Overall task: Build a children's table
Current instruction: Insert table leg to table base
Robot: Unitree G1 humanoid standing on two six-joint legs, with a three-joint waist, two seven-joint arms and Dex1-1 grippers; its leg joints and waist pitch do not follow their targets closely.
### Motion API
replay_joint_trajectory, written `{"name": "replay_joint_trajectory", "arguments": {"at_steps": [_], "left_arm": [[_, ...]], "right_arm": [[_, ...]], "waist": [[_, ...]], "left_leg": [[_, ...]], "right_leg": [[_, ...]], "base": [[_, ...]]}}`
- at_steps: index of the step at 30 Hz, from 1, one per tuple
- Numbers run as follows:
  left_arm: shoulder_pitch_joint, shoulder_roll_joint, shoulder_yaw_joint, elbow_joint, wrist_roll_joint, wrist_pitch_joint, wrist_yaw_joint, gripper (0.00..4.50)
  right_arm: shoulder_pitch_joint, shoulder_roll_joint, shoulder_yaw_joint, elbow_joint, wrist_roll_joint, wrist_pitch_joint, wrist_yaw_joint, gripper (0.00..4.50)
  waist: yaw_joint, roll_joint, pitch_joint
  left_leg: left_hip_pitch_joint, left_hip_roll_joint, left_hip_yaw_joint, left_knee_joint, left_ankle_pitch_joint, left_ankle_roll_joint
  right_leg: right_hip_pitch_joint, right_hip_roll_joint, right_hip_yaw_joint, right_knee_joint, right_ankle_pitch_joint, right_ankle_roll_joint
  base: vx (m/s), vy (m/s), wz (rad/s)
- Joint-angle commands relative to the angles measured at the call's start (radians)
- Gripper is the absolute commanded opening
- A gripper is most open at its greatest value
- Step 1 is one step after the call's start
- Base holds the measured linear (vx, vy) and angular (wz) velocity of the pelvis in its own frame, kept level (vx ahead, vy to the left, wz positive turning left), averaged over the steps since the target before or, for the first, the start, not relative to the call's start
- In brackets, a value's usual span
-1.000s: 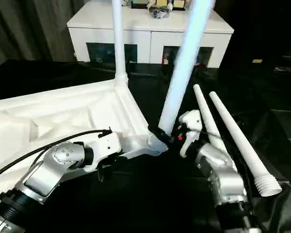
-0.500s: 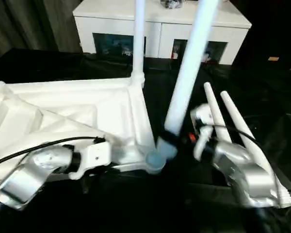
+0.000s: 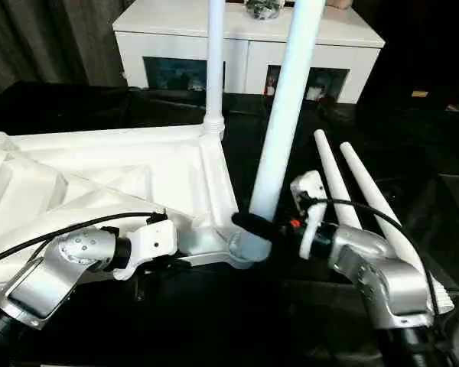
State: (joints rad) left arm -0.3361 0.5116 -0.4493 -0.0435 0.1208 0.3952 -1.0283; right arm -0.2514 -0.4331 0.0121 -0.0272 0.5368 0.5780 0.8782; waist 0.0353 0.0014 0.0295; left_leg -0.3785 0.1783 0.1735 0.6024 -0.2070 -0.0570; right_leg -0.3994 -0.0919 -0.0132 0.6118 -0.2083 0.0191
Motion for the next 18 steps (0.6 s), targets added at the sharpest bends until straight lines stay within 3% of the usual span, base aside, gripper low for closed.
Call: {"name": "replay_joint_trajectory", "arguments": {"at_steps": [1,5,10,18], "left_arm": [[-0.016,0.0,-0.012,0.013,0.016,-0.005,0.02,0.0],[-0.022,0.0,-0.013,0.028,0.017,-0.013,0.022,0.0],[-0.03,0.0,-0.012,0.047,0.022,-0.023,0.025,0.0],[-0.039,-0.007,-0.008,0.064,0.023,-0.03,0.038,0.0]], "right_arm": [[-0.02,0.005,0.021,0.049,-0.021,-0.015,0.006,1.87],[-0.053,0.01,0.042,0.139,-0.048,-0.031,0.025,1.87],[-0.087,0.011,0.051,0.209,-0.064,-0.04,0.048,1.87],[-0.093,0.046,0.032,0.261,-0.064,-0.084,0.037,1.87]], "waist": [[0.0,0.0,-0.051],[0.001,-0.001,-0.054],[0.003,-0.005,-0.051],[0.002,-0.003,-0.052]], "left_leg": [[0.019,0.037,-0.004,-0.071,-0.079,0.056],[0.017,0.036,-0.004,-0.067,-0.056,0.067],[0.017,0.037,-0.003,-0.07,-0.085,0.063],[0.017,0.037,-0.003,-0.069,-0.088,0.06]], "right_leg": [[0.043,-0.029,0.017,-0.052,0.054,-0.263],[0.046,-0.029,0.016,-0.047,0.091,-0.274],[0.046,-0.031,0.016,-0.051,0.034,-0.272],[0.045,-0.031,0.016,-0.05,0.031,-0.27]], "base": [[0.0,0.0,0.0],[0.0,0.0,0.0],[0.0,0.0,0.0],[0.0,0.0,0.0]]}}
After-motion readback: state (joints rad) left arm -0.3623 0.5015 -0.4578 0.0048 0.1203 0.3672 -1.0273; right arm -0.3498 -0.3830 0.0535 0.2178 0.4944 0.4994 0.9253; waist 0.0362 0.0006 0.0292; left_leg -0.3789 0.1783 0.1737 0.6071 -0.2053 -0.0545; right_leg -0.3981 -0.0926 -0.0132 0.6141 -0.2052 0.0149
